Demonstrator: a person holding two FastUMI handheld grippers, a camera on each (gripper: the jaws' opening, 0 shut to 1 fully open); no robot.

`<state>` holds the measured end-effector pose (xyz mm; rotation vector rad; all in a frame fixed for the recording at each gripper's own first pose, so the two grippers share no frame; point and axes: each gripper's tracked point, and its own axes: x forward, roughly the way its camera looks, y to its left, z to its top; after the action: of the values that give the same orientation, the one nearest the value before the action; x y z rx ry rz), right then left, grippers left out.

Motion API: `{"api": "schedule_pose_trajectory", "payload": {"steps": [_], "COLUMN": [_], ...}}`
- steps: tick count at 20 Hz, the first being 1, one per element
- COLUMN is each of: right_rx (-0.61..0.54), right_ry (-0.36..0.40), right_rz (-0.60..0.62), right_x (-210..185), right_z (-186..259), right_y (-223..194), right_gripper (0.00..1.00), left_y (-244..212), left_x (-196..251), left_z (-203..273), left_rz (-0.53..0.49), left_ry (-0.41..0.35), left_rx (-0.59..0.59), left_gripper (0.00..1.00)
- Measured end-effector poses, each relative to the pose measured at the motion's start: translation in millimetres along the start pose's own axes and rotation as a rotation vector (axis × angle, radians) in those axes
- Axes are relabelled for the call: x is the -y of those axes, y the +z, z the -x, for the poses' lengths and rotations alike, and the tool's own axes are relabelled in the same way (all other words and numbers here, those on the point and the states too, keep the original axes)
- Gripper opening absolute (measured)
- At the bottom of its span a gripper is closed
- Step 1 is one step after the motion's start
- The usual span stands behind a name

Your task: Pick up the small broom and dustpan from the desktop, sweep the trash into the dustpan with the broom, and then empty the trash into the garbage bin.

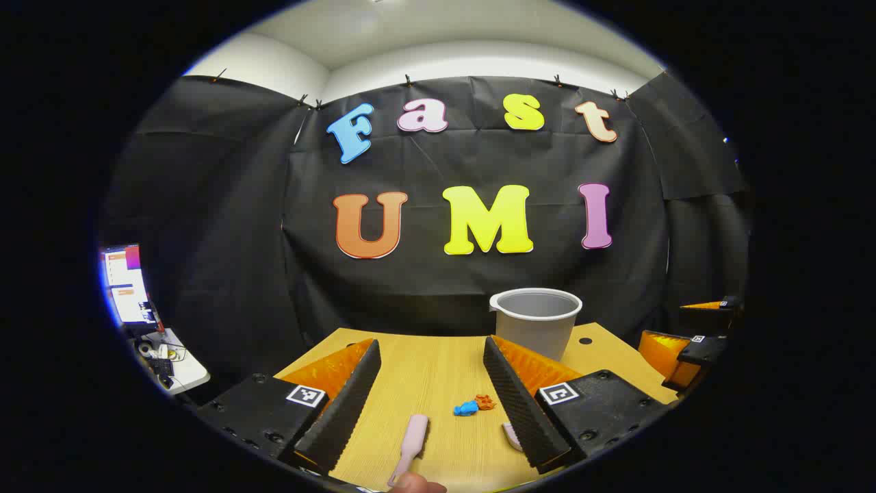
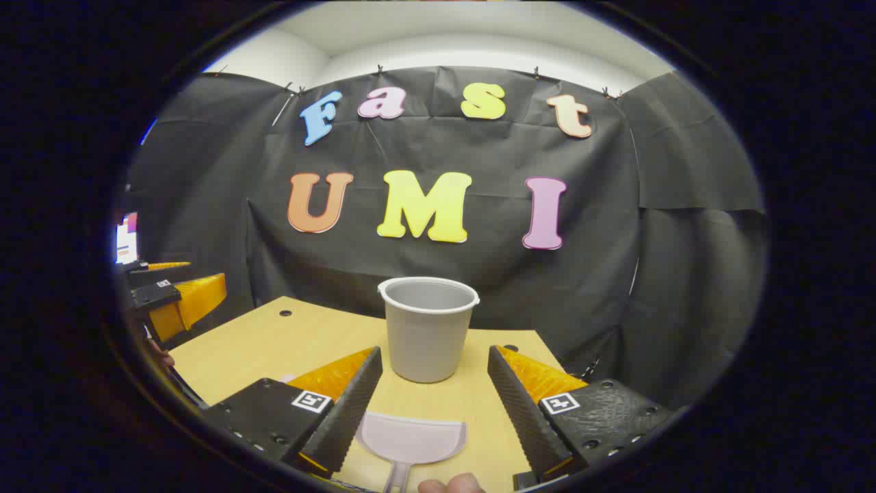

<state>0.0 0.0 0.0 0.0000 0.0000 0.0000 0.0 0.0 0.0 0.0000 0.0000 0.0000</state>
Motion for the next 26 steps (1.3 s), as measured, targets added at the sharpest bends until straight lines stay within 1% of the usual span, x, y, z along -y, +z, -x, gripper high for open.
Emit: {"api": "schedule_pose_trajectory", "payload": {"steps": [1,4,5,6,7,14,15,16,19,22,23,24,25,26], "right_rx": [0.002,-0.010,-0.007,-0.007,-0.013,-0.041,-0.047,-0.054,-0.083,-0.139,-0.185,-0.232,-0.277,-0.320], "right_ry": [-0.013,-0.057,-0.066,-0.072,-0.078,-0.096,-0.098,-0.100,-0.099,-0.082,-0.072,-0.065,-0.060,-0.058], "right_rz": [-0.003,-0.012,-0.008,0.000,0.010,0.005,0.007,0.011,0.010,0.024,0.034,0.038,0.036,0.036], "right_x": [3.1,8.0,7.8,8.2,7.4,1.0,-0.3,-1.5,-5.1,-13.2,-17.3,-20.5,-21.8,-24.0], "right_z": [-0.1,0.6,3.4,4.0,3.7,5.4,5.8,5.3,4.9,5.9,5.6,8.3,11.3,13.9], "right_y": [1.0,-2.1,-1.7,-2.9,-5.8,-10.8,-12.8,-14.4,-23.1,-37.6,-50.0,-62.8,-72.7,-82.6], "right_gripper": [0.95,0.95,0.98,0.98,0.95,0.95,0.98,0.95,0.95,0.95,0.95,0.98,0.98,0.95], "left_y": [0.1,-5.5,-6.5,-8.4,-11.8,-21.5,-21.8,-23.0,-29.9,-36.0,-37.1,-39.1,-39.6,-41.0], "left_x": [1.0,1.2,0.1,-1.0,-3.0,-4.9,-6.1,-9.1,-15.6,-18.4,-20.1,-22.7,-24.3,-27.9], "left_z": [-1.7,-8.4,-8.7,-10.0,-11.4,-16.1,-16.5,-17.6,-19.2,-17.9,-16.5,-14.5,-12.7,-11.3], "left_rz": [-0.002,-0.003,0.002,0.004,0.003,-0.012,-0.011,-0.011,-0.011,-0.001,-0.002,-0.002,-0.002,-0.005], "left_ry": [-0.006,-0.036,-0.044,-0.049,-0.051,-0.066,-0.067,-0.066,-0.060,-0.061,-0.061,-0.062,-0.063,-0.065], "left_rx": [0.002,-0.014,-0.015,-0.019,-0.025,-0.048,-0.046,-0.046,-0.056,-0.077,-0.080,-0.082,-0.083,-0.086], "left_gripper": [0.97,0.97,0.97,0.97,0.97,0.97,0.97,0.98,0.97,0.97,0.97,0.98,0.98,0.98]}}
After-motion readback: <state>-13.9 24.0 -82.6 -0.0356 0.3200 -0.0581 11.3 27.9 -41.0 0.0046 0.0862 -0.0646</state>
